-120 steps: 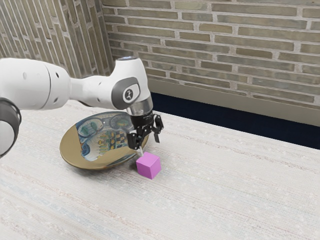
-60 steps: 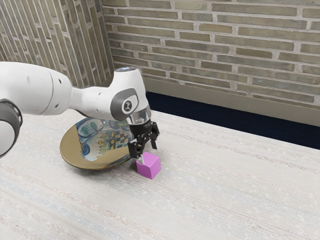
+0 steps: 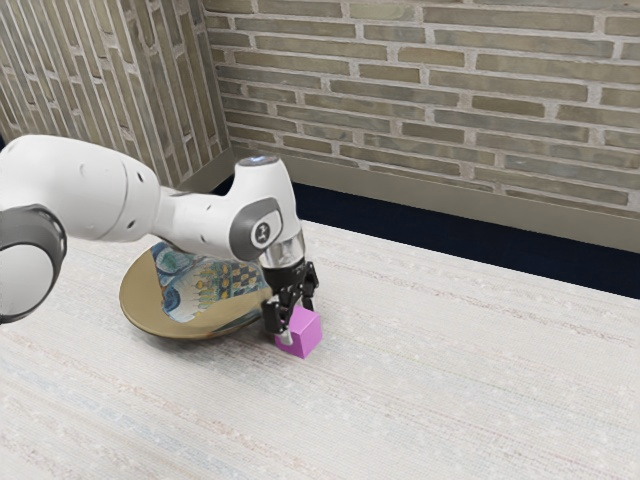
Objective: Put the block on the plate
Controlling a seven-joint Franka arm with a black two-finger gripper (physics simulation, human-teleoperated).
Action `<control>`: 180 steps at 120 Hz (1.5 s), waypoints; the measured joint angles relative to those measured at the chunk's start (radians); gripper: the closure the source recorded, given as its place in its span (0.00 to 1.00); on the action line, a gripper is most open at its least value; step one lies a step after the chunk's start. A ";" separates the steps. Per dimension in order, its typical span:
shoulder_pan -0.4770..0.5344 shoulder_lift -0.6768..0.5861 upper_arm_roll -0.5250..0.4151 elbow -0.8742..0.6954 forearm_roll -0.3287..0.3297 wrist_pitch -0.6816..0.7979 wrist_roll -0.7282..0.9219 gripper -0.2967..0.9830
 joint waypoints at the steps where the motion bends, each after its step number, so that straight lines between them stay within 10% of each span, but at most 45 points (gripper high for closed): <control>1: 0.000 0.001 0.000 0.000 0.000 0.001 -0.001 0.23; 180: -0.052 -0.147 0.091 0.072 0.012 -0.095 -0.028 0.46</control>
